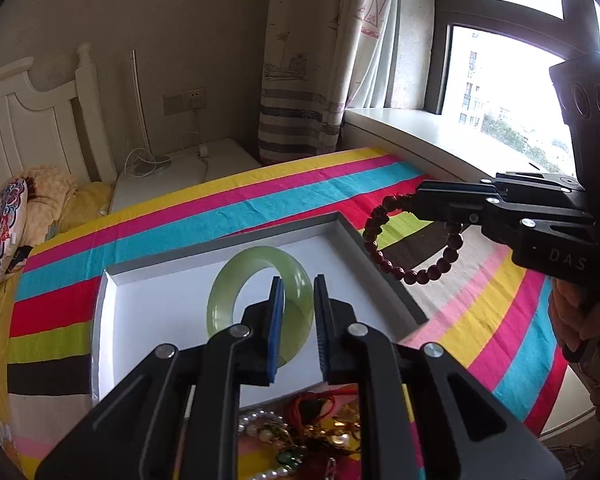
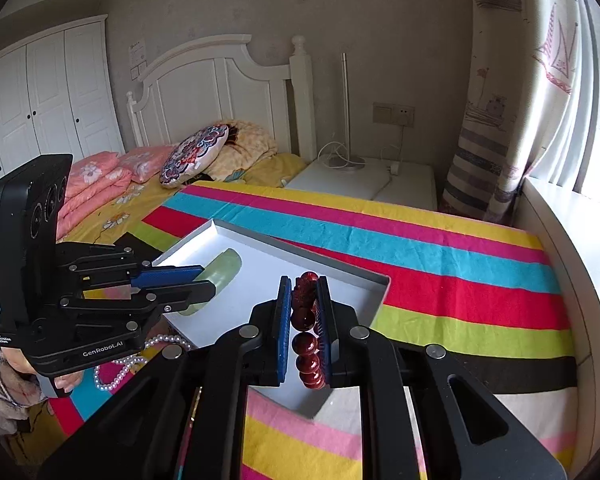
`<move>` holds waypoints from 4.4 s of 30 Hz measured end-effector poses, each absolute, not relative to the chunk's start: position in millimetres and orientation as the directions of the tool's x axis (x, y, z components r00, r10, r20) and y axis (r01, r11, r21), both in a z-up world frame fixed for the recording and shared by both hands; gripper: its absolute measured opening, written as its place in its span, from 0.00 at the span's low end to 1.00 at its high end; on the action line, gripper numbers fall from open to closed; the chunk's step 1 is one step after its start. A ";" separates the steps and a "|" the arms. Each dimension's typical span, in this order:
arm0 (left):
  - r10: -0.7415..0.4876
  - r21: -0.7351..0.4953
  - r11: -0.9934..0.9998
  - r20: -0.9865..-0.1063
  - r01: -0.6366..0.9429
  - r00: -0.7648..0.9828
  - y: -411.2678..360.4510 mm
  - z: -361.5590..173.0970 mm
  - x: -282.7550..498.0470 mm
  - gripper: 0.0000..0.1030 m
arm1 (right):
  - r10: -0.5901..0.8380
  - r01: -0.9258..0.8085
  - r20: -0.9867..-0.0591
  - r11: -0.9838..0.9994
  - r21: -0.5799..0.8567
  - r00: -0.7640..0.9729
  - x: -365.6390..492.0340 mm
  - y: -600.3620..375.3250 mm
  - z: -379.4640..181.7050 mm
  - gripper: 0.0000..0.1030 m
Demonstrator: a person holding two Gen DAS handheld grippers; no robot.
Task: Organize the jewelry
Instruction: 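Lower bangle and bracelet into the tray and open both tools, then withdraw both tools from the tray toward the remaining jewelry, then grasp the red cord bracelet with gold beads using the right tool, then grasp the gold ring with the left tool while the right tool holds the cord bracelet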
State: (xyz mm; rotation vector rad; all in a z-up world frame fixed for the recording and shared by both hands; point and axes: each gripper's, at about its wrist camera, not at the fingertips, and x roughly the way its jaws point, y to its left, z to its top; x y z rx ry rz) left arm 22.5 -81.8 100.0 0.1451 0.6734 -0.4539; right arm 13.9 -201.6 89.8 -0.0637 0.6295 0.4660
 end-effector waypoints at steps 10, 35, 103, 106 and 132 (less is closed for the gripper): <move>-0.298 -0.050 0.926 -0.706 0.374 0.643 -37.7 65.0 91.0 0.00 | 0.480 -0.393 -0.664 0.872 0.292 0.573 96.8 -175.9 43.2 0.13; -0.206 0.014 0.962 -0.613 0.272 0.763 -23.5 104.4 30.8 0.97 | 0.335 -0.344 -0.560 0.934 0.094 0.757 -6.9 -213.4 78.8 0.74; -0.280 -0.084 0.951 -0.646 0.299 0.710 -15.7 48.3 -104.4 0.98 | 0.512 -0.368 -0.551 0.859 0.357 0.659 -78.5 -235.8 74.7 0.09; -0.289 -0.036 0.934 -0.660 0.356 0.694 -43.4 52.9 -95.5 0.98 | 0.503 -0.352 -0.533 0.862 0.363 0.681 -84.1 -248.5 73.4 0.09; -0.424 -0.126 0.847 -0.745 0.516 0.515 -129.8 31.4 -46.8 0.21 | 0.529 -0.355 -0.466 0.839 0.412 0.709 -120.0 -297.2 71.7 0.09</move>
